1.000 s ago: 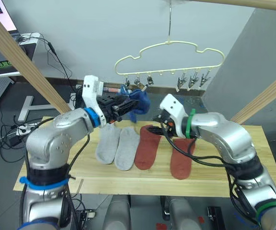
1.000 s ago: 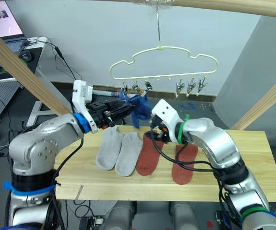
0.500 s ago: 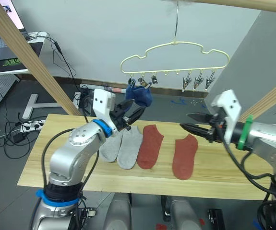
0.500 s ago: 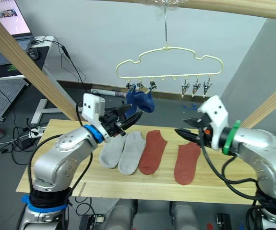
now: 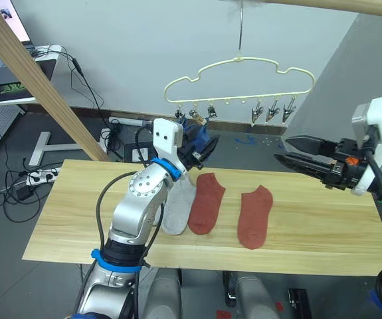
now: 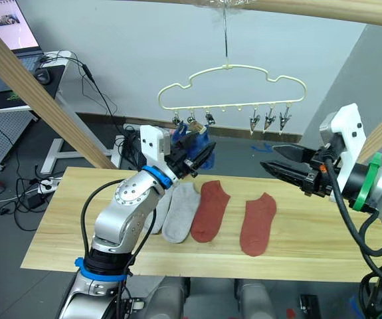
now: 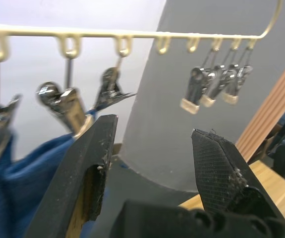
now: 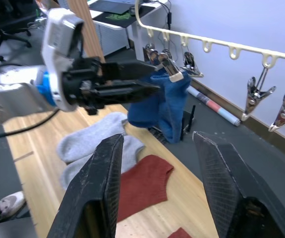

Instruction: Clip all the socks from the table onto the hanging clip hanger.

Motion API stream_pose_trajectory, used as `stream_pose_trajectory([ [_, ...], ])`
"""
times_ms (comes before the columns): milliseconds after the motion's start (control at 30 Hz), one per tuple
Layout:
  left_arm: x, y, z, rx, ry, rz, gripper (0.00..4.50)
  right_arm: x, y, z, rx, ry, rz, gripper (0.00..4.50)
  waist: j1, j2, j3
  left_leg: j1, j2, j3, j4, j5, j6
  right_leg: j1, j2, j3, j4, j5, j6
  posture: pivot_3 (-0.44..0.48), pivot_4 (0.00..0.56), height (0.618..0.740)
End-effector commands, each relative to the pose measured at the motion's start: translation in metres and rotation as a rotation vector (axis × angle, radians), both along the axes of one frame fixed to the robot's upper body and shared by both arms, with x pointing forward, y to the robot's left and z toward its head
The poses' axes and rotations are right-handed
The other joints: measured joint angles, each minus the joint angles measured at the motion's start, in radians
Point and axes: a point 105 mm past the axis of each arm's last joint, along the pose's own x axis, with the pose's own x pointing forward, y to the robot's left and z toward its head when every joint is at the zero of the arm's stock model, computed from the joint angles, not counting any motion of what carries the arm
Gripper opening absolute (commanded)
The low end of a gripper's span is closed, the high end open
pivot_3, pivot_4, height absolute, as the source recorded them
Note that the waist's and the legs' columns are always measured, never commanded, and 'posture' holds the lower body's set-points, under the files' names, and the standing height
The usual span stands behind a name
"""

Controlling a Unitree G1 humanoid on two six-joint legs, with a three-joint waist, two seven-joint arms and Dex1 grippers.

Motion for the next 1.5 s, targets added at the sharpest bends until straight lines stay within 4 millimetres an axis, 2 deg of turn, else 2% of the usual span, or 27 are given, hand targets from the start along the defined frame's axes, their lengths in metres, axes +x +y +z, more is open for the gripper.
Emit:
stream_pose_trajectory([
  [33,-0.002,-0.009,0.008,-0.009,-0.059,0.001,2.70,-0.010,-0.001,0.006,-0.007,0.005,0.032,3.25,-0.003,0.000,0.000,0.000,0.000,0.000,0.000,0.000,0.000,0.000,0.000,0.000,0.000,0.000,0.000,-0.009,0.267,0.740],
  [133,0.004,-0.012,0.007,-0.020,-0.062,0.037,2.70,-0.011,0.000,0.006,-0.048,-0.011,0.017,4.33,-0.007,0.000,0.000,0.000,0.000,0.000,0.001,0.000,0.000,0.000,0.000,0.000,0.000,0.000,0.000,-0.017,0.270,0.740],
  [167,0.006,-0.012,0.007,-0.023,-0.063,0.057,2.70,-0.012,0.001,0.007,-0.052,-0.013,0.019,4.49,-0.008,0.000,0.000,0.000,0.000,0.000,0.001,0.000,0.000,0.000,0.000,0.000,0.000,0.000,0.000,-0.019,0.272,0.740],
  [500,0.030,-0.013,-0.005,0.012,-0.046,0.165,2.70,-0.013,-0.001,0.007,-0.067,-0.023,-0.022,4.49,-0.016,0.000,0.000,0.000,0.000,0.000,0.001,0.000,0.000,0.000,0.000,0.000,0.000,0.000,0.000,-0.058,0.275,0.740],
  [633,0.050,0.000,-0.008,0.006,-0.027,0.266,2.70,-0.014,-0.003,0.006,-0.064,-0.018,-0.047,4.49,-0.021,0.000,0.000,0.000,0.000,0.000,0.001,0.000,0.000,0.000,0.001,0.001,0.000,-0.001,0.001,-0.070,0.276,0.740],
  [767,0.061,0.009,0.003,-0.016,-0.055,0.324,2.70,-0.014,-0.004,0.003,-0.072,-0.006,-0.066,4.49,-0.029,0.000,0.000,-0.001,0.000,0.000,0.001,0.000,0.000,0.000,0.000,0.000,0.000,-0.001,0.001,-0.079,0.275,0.740],
  [1500,0.054,-0.002,0.024,-0.114,-0.086,0.276,2.70,-0.015,-0.002,-0.001,-0.058,0.016,-0.091,4.49,-0.039,0.000,0.000,-0.001,0.000,0.000,0.002,0.000,0.000,0.000,0.001,0.001,0.000,-0.001,0.001,-0.085,0.278,0.740],
])
